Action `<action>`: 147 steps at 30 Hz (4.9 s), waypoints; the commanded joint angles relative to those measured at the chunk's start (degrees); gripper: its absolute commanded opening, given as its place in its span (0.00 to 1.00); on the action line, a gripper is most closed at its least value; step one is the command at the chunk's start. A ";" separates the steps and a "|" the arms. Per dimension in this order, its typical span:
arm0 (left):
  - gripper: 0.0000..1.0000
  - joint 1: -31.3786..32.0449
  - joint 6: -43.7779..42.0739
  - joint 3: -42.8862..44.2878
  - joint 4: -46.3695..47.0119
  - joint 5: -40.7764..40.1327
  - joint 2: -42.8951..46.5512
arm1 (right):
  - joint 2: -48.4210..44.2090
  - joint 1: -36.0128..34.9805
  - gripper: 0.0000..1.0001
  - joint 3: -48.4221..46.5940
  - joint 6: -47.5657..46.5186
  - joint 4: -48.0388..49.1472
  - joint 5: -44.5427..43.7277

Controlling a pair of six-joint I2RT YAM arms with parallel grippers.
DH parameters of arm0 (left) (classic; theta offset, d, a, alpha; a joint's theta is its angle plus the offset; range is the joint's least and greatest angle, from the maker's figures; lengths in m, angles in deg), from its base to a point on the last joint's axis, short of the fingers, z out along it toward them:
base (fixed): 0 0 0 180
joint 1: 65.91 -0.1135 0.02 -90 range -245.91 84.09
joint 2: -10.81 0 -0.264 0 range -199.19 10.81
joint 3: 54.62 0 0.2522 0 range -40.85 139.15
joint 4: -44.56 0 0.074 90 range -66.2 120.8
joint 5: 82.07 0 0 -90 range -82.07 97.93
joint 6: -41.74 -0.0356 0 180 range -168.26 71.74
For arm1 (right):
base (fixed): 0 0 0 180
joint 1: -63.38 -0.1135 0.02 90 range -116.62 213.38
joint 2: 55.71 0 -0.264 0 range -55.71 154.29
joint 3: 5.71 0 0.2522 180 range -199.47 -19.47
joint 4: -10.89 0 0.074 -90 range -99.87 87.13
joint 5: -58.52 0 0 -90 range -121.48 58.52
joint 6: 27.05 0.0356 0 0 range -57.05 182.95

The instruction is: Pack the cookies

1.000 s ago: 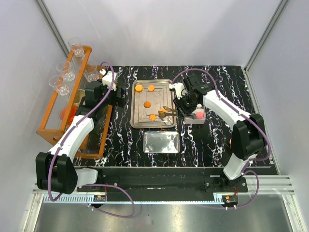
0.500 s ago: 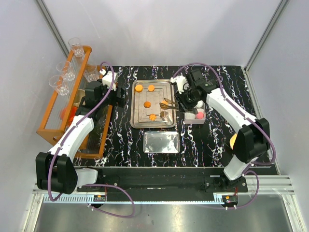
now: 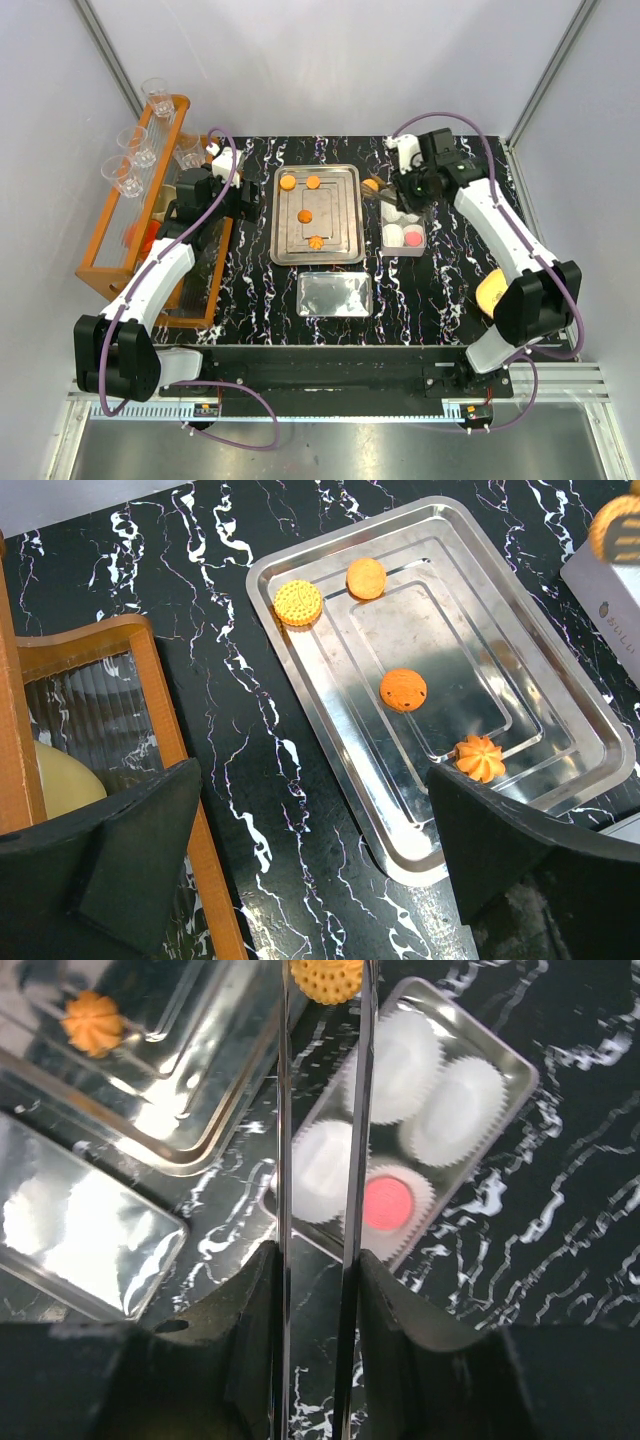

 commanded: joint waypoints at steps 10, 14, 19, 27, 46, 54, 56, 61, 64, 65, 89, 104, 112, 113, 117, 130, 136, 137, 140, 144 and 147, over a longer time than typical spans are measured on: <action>0.99 0.21 -0.39 -0.45 2.71 0.33 -0.04 | -7.92 13.52 0.13 4.15 -1.55 3.29 2.10; 0.99 0.21 -0.30 -0.45 2.62 0.42 -0.04 | -8.62 15.99 0.14 6.53 -2.08 3.91 3.41; 0.99 0.21 -0.30 -0.54 2.62 0.33 -0.13 | -9.24 17.22 0.14 10.04 -2.60 5.05 4.56; 0.99 0.21 -0.21 -0.28 2.54 0.59 -0.39 | -7.92 18.10 0.15 13.21 -2.96 7.07 5.53; 0.99 0.21 -0.30 -0.19 2.27 0.42 -0.74 | -4.14 18.45 0.19 13.39 -3.57 8.57 5.09; 0.99 0.21 -0.30 -0.19 2.27 0.42 -0.66 | -4.58 18.54 0.22 14.27 -3.92 8.48 4.56; 0.99 0.21 -0.21 -0.28 2.19 0.42 -0.66 | -4.84 18.54 0.24 14.62 -3.92 8.57 4.73; 0.99 0.21 -0.21 -0.28 2.19 0.42 -0.48 | -5.02 18.63 0.34 15.32 -4.19 8.66 4.39; 0.99 0.21 -0.30 -0.45 2.10 0.33 -0.48 | -5.19 18.63 0.40 15.59 -4.19 8.66 4.30; 0.99 0.21 -0.30 -0.36 2.10 0.42 -0.39 | -5.19 18.54 0.41 15.59 -4.10 8.66 4.38; 0.99 0.21 -0.30 -0.28 2.10 0.59 -0.39 | -8.27 18.54 0.50 7.51 -2.08 4.18 10.00; 0.99 0.21 -0.03 0.08 2.01 0.51 -0.66 | -0.63 5.19 0.49 -5.32 -0.67 3.56 7.73; 0.99 0.21 -0.30 0.25 2.01 -0.02 -1.01 | 11.58 -3.77 0.51 -15.51 -0.58 5.75 5.18; 0.99 0.21 -0.30 0.34 2.10 -0.02 -1.01 | 12.81 -4.22 0.51 -16.57 -0.58 5.93 5.26; 0.99 0.21 -0.30 0.34 1.92 -0.28 -1.01 | 20.11 -5.72 0.52 -21.41 -0.32 6.90 6.23; 0.99 0.21 -1.18 0.78 1.75 -1.87 -2.15 | 34.70 -8.44 0.52 -35.38 0.12 7.60 11.06; 0.99 0.21 -1.62 0.69 1.75 -2.75 -3.03 | 39.36 -8.70 0.52 -39.08 0.29 7.51 12.64; 0.99 0.21 -1.62 0.78 1.75 -2.83 -3.29 | 40.50 -8.71 0.52 -39.69 0.30 7.34 12.91; 0.99 0.21 -1.70 1.04 1.74 -2.92 -3.64 | 42.52 -8.88 0.52 -41.45 0.30 7.43 13.52; 0.99 0.21 -1.97 1.13 1.83 -3.62 -4.26 | 44.46 -8.79 0.52 -43.47 0.38 7.51 14.32; 0.99 0.21 -2.06 1.13 1.83 -3.80 -4.70 | 45.78 -8.88 0.52 -44.44 0.30 7.34 14.58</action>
